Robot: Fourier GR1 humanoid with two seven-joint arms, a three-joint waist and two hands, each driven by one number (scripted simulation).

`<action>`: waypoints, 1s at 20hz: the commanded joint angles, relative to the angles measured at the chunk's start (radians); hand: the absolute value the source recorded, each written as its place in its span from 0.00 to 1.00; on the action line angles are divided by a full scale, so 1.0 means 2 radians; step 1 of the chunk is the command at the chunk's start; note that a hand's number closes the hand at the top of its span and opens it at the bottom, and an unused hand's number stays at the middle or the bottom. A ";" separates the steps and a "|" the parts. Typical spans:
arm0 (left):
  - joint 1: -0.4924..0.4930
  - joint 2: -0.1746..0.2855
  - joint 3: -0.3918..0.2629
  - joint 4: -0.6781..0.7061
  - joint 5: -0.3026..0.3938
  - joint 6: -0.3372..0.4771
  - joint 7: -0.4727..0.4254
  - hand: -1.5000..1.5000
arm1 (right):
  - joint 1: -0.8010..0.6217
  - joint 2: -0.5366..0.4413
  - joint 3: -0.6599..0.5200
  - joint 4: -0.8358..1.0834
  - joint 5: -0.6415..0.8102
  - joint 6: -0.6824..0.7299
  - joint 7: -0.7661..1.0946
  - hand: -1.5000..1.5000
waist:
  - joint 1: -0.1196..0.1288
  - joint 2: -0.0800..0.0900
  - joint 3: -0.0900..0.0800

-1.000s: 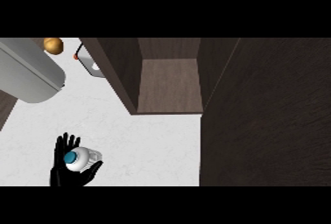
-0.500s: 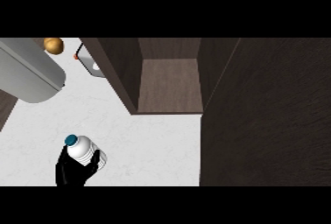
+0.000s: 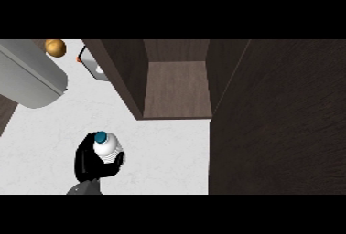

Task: Pick up the bottled water, place it into the cabinet and close the cabinet

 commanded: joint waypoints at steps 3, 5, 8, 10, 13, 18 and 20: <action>0.018 -0.009 -0.042 -0.067 -0.007 0.007 0.021 1.00 | -0.015 -0.012 -0.034 -0.038 -0.055 0.005 0.021 0.00 | 0.008 -0.001 0.001; -0.017 -0.009 -0.037 -0.070 -0.009 0.008 0.049 1.00 | -0.015 -0.017 -0.028 -0.065 -0.073 -0.009 0.050 0.00 | 0.009 0.000 0.001; 0.014 -0.010 -0.079 -0.134 -0.008 0.028 0.063 1.00 | 0.018 -0.005 -0.022 -0.080 -0.050 0.008 0.027 0.00 | 0.006 -0.003 0.001; 0.026 -0.010 -0.095 -0.196 -0.009 0.040 0.112 1.00 | -0.010 -0.007 -0.024 -0.048 -0.046 0.003 0.020 0.00 | 0.012 -0.004 0.001; 0.030 -0.010 -0.162 -0.238 0.011 0.078 0.129 1.00 | 0.009 0.003 -0.022 -0.069 -0.046 -0.007 0.032 0.00 | 0.007 -0.003 0.001; 0.014 -0.010 -0.232 -0.335 0.018 0.176 0.184 1.00 | -0.023 -0.005 -0.018 -0.063 -0.061 -0.021 0.056 0.00 | 0.009 -0.002 0.001; 0.011 -0.010 -0.280 -0.383 0.002 0.228 0.222 1.00 | -0.037 0.012 0.008 -0.035 -0.013 -0.014 0.030 0.00 | 0.008 -0.004 0.001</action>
